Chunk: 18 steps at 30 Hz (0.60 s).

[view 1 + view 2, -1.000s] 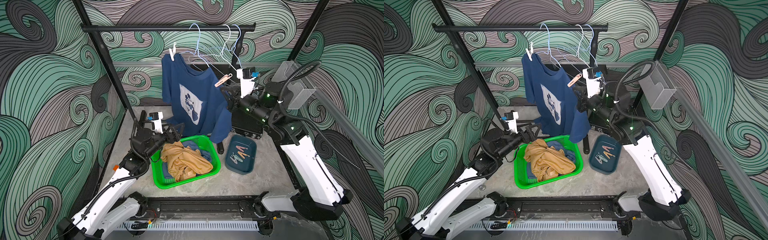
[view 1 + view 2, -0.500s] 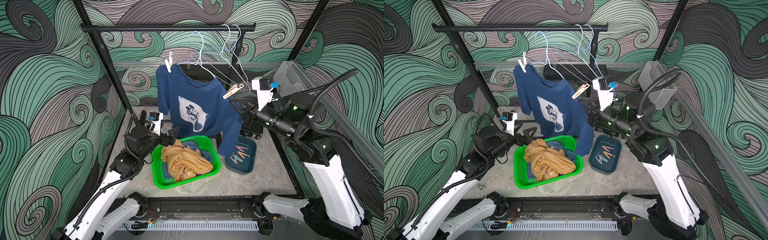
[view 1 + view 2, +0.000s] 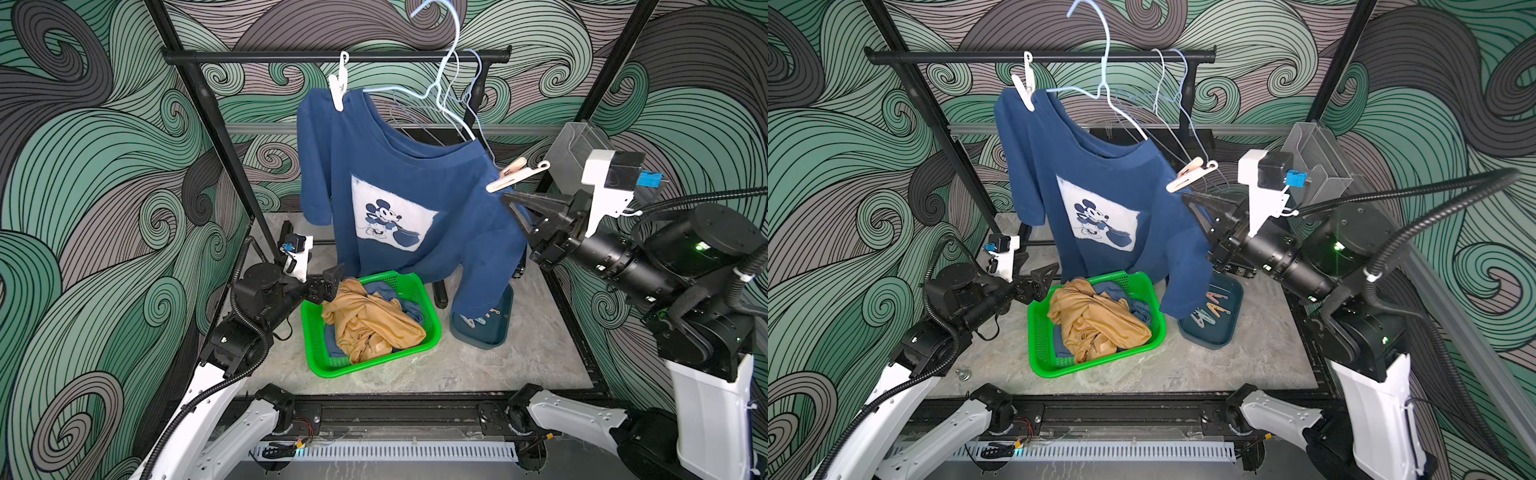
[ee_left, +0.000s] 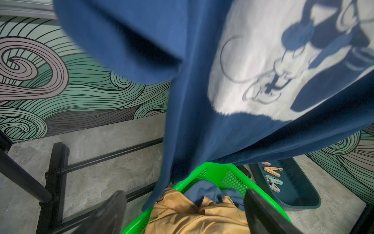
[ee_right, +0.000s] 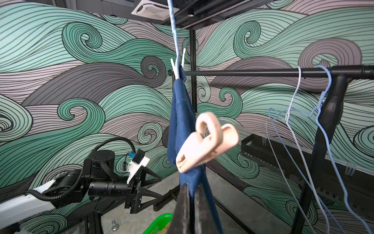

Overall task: Remove the clothespins securing t-shirts to the hanger
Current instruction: Pick up the hanger from the clothes rail.

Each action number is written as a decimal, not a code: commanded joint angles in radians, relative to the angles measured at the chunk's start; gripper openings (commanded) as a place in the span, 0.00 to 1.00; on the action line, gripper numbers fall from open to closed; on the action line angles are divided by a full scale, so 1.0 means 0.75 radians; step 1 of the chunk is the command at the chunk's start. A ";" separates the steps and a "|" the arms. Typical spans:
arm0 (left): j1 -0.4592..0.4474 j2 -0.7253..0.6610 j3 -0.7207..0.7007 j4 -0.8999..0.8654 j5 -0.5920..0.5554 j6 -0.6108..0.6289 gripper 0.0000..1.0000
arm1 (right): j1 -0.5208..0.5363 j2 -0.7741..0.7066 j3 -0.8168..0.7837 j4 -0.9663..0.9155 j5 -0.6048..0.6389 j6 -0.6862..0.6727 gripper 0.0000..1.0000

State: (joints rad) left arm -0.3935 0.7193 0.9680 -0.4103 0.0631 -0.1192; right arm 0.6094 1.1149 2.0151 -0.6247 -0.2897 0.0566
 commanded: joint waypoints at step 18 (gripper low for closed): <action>0.043 -0.147 -0.016 -0.164 -0.013 0.030 0.91 | 0.008 -0.087 -0.108 0.219 0.020 0.023 0.00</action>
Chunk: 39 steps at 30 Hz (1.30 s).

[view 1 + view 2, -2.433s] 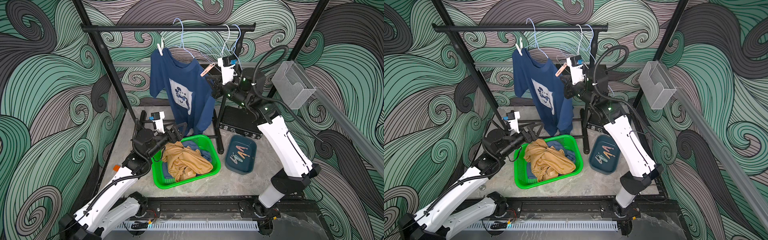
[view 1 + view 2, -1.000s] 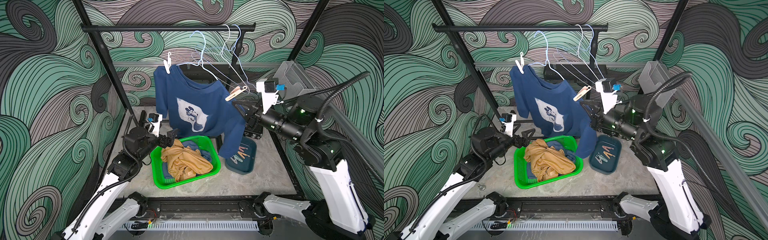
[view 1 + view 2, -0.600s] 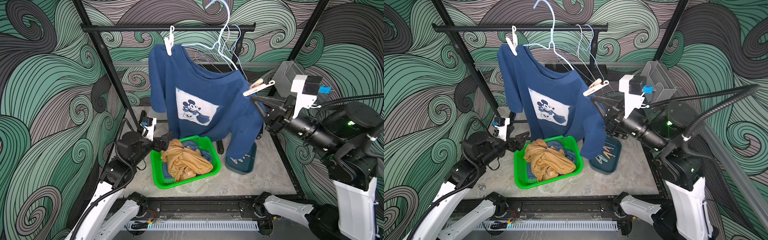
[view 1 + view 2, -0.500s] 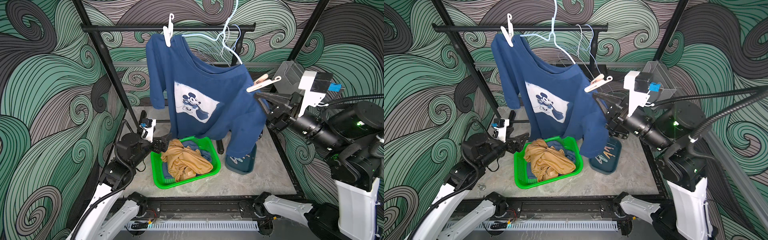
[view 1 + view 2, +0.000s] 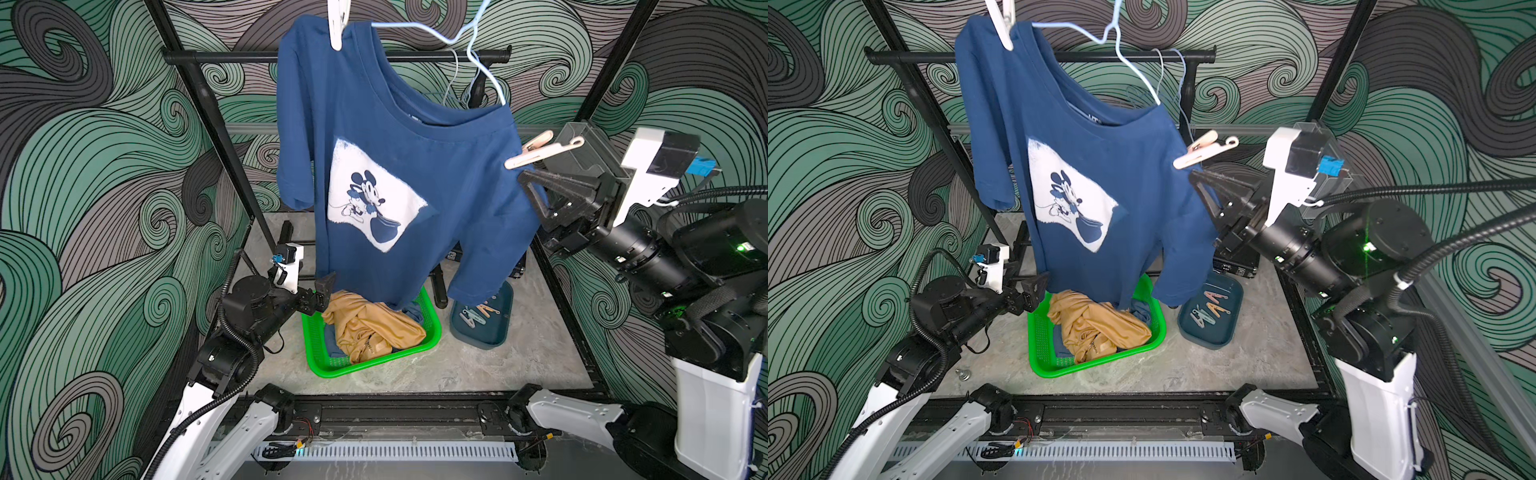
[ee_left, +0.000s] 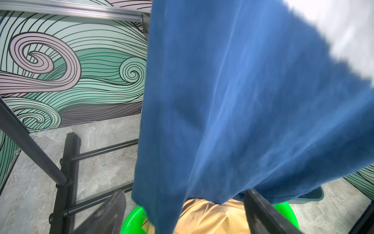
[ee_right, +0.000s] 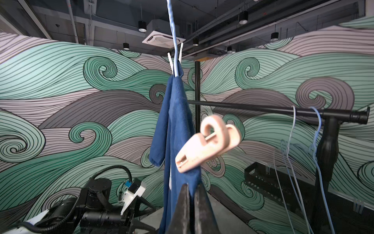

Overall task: Remove the clothespins securing t-shirts to the hanger
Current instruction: Pick up the hanger from the clothes rail.

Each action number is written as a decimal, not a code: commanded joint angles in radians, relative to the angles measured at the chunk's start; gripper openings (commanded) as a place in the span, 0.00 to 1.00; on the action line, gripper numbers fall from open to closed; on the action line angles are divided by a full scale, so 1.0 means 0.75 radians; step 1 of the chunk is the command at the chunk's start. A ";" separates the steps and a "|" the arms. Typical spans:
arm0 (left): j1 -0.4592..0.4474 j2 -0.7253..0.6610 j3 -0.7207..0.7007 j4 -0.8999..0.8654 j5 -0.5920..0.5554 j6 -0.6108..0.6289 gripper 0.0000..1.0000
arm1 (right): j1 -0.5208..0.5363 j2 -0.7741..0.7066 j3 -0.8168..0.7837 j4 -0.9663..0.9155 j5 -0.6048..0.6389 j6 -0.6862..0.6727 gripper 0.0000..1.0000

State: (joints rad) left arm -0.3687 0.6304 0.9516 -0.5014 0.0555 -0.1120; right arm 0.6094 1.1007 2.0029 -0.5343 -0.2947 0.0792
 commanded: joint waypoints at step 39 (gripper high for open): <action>0.011 -0.014 0.041 -0.011 0.367 0.264 0.88 | -0.125 -0.239 -1.179 0.136 -0.487 -0.231 0.00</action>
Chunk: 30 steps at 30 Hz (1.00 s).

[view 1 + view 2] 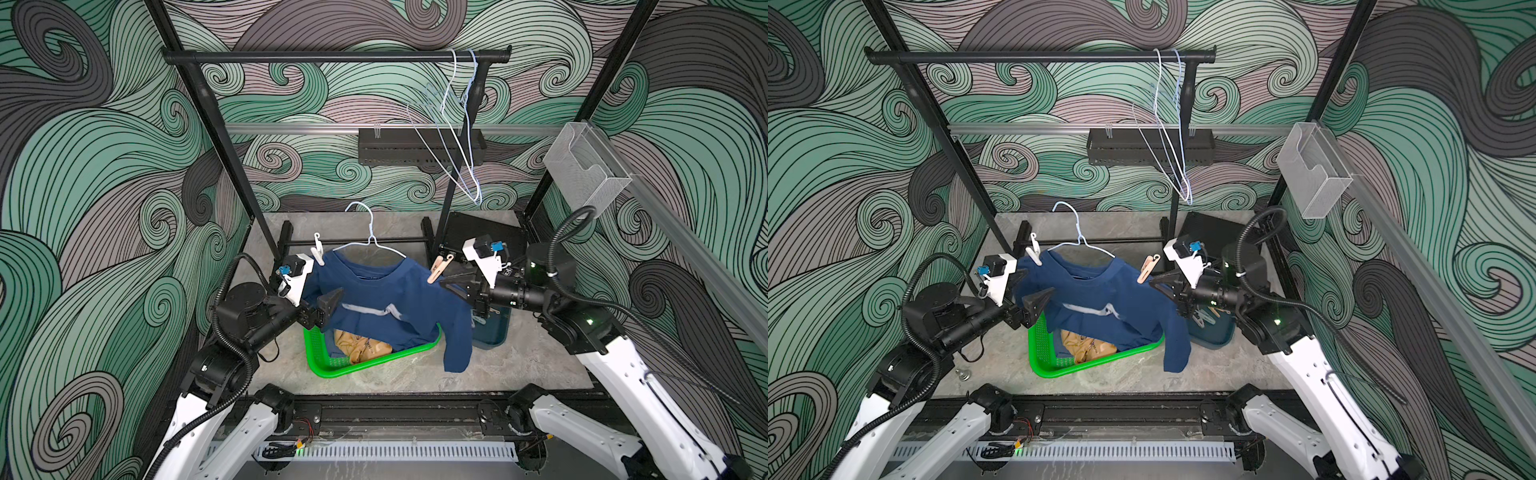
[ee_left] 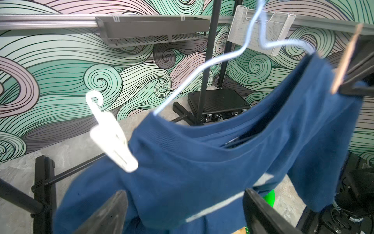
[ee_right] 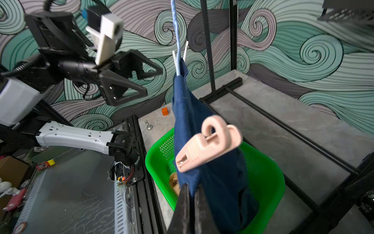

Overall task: Remove the clothespins securing t-shirts to the hanger
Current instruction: Pick up the hanger from the clothes rail.

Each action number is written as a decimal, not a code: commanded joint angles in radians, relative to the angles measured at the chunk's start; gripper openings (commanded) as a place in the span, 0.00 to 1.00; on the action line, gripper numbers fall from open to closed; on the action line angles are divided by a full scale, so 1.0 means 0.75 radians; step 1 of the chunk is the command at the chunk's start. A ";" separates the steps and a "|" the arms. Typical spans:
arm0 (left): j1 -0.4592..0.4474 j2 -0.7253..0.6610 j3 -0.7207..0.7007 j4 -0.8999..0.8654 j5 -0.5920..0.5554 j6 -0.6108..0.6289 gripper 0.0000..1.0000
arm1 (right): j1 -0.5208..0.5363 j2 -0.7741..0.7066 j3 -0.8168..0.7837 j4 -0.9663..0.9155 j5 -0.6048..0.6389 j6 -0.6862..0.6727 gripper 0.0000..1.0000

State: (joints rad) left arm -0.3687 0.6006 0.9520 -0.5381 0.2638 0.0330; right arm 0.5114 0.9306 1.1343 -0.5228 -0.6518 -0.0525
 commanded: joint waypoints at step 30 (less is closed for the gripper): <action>0.104 0.534 0.423 0.448 0.593 0.130 0.70 | 0.002 0.117 -0.092 0.373 -0.066 -0.283 0.00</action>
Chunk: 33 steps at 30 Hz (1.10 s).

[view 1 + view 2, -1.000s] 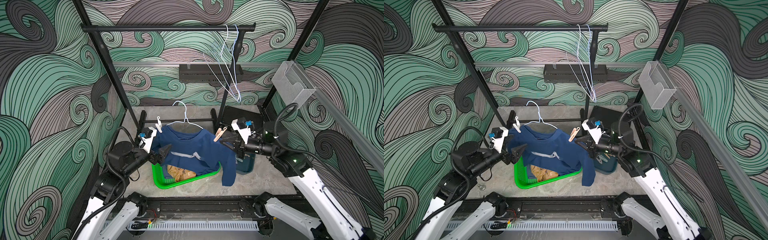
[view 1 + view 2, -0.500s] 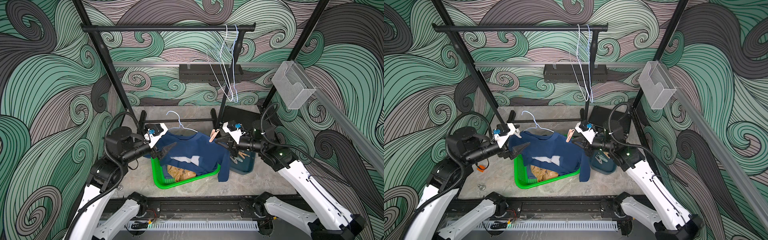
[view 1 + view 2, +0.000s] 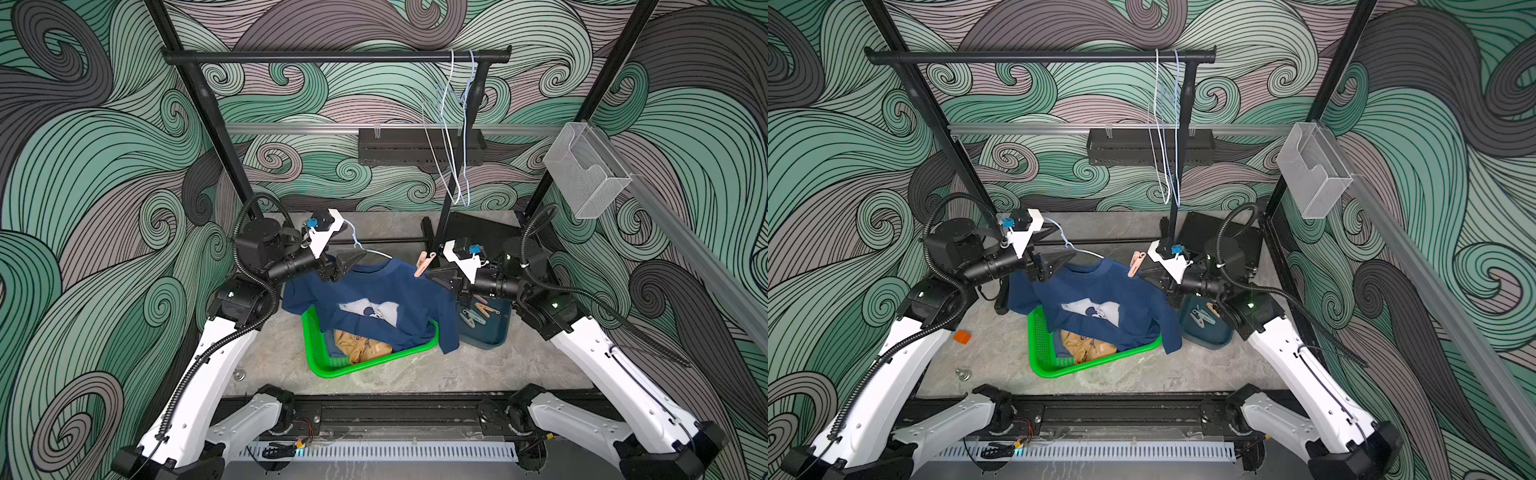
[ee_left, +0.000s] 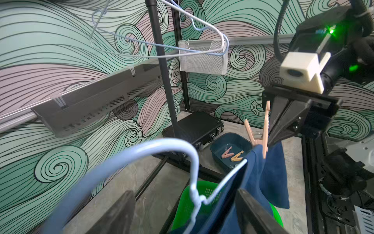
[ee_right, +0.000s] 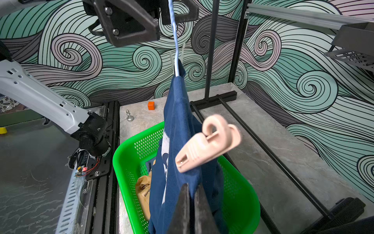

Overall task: Remove the clothespins securing t-shirts to the hanger
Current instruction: Pick up the hanger from the clothes rail.

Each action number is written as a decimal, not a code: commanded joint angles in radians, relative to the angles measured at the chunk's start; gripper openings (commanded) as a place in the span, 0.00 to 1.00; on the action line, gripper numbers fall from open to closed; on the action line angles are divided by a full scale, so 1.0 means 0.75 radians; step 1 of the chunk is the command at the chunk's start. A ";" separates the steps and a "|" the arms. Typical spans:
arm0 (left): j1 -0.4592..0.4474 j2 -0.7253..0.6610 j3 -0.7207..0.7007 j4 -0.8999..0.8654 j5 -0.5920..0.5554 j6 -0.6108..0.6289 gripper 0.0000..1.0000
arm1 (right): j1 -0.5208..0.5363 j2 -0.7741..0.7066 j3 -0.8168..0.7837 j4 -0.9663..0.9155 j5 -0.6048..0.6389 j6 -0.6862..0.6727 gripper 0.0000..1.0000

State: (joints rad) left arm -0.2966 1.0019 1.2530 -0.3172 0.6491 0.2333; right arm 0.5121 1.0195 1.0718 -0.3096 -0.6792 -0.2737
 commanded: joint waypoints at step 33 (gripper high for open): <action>-0.159 -0.027 -0.208 0.415 -0.535 -0.461 0.45 | 0.184 -0.030 -0.136 0.219 0.386 0.191 0.00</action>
State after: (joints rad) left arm -0.4103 0.9592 1.0672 -0.0422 0.2741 -0.1158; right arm 0.6418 1.0210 0.9733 -0.1951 -0.3992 -0.1383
